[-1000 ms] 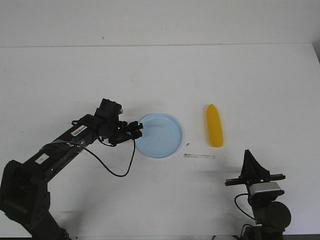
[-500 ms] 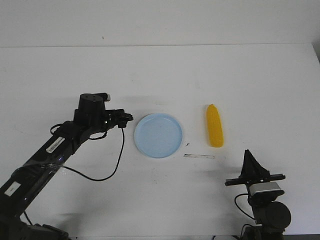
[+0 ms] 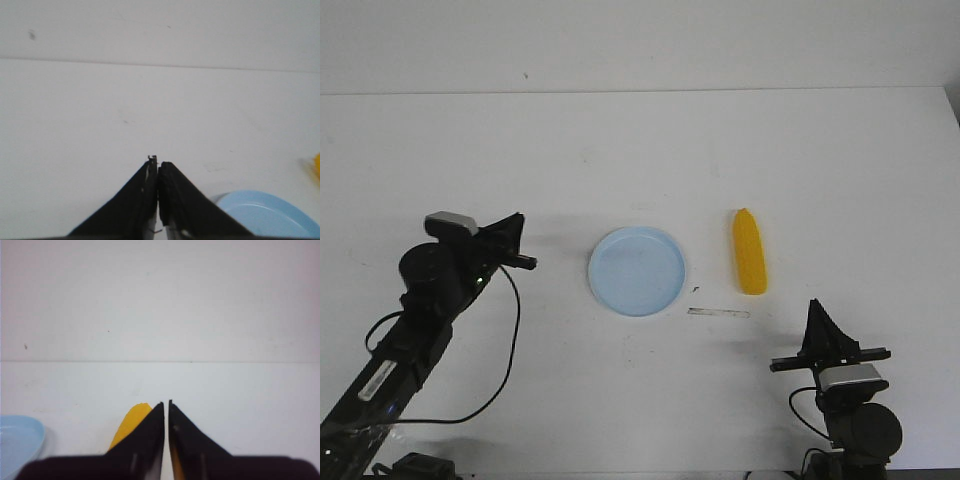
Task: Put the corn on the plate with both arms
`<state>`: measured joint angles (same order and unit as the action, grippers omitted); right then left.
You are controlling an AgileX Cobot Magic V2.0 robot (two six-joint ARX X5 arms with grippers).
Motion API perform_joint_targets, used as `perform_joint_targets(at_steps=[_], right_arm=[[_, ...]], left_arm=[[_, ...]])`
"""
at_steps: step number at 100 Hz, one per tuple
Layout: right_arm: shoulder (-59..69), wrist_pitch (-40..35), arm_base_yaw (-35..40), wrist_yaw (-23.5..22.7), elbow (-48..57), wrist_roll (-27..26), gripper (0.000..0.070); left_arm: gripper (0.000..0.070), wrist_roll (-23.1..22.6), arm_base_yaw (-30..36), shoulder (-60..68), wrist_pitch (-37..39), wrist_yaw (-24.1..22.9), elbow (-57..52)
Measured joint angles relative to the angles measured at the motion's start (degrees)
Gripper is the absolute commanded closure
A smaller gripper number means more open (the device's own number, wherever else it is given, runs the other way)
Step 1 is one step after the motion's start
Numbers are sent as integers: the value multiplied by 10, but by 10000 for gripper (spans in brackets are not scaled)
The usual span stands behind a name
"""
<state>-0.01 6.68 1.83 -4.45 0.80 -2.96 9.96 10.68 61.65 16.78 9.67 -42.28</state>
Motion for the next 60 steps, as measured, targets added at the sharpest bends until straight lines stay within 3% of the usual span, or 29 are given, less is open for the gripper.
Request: perform_joint_targets(at_steps=[11, 28, 60], right_arm=[[0, 0, 0, 0, 0, 0, 685], [0, 0, 0, 0, 0, 0, 685], [0, 0, 0, 0, 0, 0, 685]], left_arm=[[699, -30, -24, -71, 1, -27, 35], [699, -75, -60, -172, 2, -27, 94], [699, -71, -118, -332, -43, -31, 186]])
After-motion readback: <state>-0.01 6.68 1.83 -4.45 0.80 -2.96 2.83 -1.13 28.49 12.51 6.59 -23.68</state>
